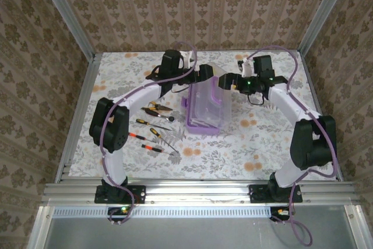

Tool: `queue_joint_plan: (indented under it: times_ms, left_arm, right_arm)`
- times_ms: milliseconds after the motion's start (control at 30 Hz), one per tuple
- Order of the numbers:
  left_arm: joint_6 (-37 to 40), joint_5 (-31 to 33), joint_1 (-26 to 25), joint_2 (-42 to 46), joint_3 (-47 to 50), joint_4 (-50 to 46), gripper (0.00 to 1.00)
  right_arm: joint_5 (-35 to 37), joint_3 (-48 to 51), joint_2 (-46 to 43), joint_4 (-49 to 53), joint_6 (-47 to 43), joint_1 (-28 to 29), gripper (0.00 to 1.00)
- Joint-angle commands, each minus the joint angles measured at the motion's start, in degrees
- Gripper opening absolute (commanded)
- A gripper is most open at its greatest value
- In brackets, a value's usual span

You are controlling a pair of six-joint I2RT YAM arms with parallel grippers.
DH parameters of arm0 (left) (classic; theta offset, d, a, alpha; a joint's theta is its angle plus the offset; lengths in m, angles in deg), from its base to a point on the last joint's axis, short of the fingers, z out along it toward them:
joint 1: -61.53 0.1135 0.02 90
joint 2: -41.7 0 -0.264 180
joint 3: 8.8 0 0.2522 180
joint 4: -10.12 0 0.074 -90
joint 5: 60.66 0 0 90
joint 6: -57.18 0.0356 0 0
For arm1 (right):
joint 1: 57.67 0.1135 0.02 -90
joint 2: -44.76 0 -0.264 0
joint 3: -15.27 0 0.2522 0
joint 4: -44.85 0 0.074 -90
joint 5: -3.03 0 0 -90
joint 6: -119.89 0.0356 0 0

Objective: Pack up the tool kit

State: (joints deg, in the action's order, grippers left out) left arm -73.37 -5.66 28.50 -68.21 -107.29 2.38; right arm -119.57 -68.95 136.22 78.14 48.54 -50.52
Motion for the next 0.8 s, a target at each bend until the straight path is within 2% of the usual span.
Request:
queue_joint_plan:
  times_ms: [0, 300, 767]
  left_arm:
    - [-0.22, -1.47, -0.54, 0.75, -2.98, 1.98, 1.00]
    - [-0.29, -1.47, -1.23, -0.44, -5.68, 1.10, 1.00]
    - [1.43, -1.47, -3.94, -3.96, -13.48, -4.23, 1.00]
  right_arm:
    - [5.25, -2.01, -3.39, 5.34, -4.07, 0.22, 1.00]
    - [11.39, -0.80, -7.63, 9.39, -8.45, 1.74, 1.00]
    - [15.89, 1.31, -13.14, 10.94, -10.13, 1.74, 1.00]
